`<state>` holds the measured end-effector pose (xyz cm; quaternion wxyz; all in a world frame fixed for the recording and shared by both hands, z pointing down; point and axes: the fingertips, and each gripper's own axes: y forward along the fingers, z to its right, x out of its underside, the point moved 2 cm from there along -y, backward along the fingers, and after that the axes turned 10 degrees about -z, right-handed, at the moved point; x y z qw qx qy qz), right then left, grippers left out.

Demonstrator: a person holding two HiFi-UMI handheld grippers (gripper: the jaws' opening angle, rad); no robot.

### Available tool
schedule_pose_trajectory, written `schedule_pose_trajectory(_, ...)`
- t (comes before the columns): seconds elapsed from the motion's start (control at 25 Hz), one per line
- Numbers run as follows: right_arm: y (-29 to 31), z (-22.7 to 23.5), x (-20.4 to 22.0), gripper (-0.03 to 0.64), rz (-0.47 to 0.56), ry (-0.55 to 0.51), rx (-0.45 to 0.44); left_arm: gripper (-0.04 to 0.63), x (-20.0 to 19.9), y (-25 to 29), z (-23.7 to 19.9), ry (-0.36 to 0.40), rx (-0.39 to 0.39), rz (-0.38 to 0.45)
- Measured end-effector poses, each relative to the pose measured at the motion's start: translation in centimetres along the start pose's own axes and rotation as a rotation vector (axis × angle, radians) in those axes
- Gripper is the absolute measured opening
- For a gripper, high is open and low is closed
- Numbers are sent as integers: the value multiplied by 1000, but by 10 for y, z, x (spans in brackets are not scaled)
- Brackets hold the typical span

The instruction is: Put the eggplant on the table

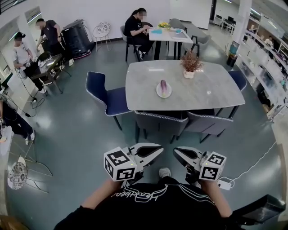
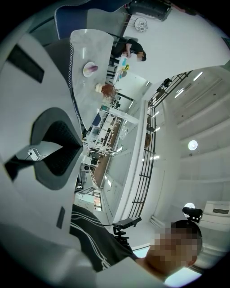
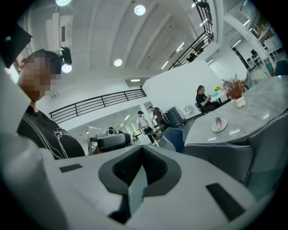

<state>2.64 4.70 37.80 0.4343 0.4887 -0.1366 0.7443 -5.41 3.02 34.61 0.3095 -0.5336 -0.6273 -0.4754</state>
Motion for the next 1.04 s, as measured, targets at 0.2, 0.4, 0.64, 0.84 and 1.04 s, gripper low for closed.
schedule_pose_trajectory(0.2, 1, 0, 0, 6, 6, 5, 4, 8, 1, 1, 1, 2, 6, -2)
schedule_pose_trajectory(0.4, 0, 1, -4, 6, 6, -4, 17, 8, 0, -1, 0, -5, 5, -4)
schedule_pose_trajectory(0.64, 3, 3, -2, 6, -5, -8, 17, 8, 4, 0, -4, -26, 12, 1)
schedule_pose_trajectory(0.84, 6, 0, -1, 6, -12, -8, 16, 8, 5, -4, -5, -42, 16, 9)
schedule_pose_trajectory(1.04, 9, -2, 0, 6, -16, -10, 14, 8, 10, -5, -8, -18, -19, -14)
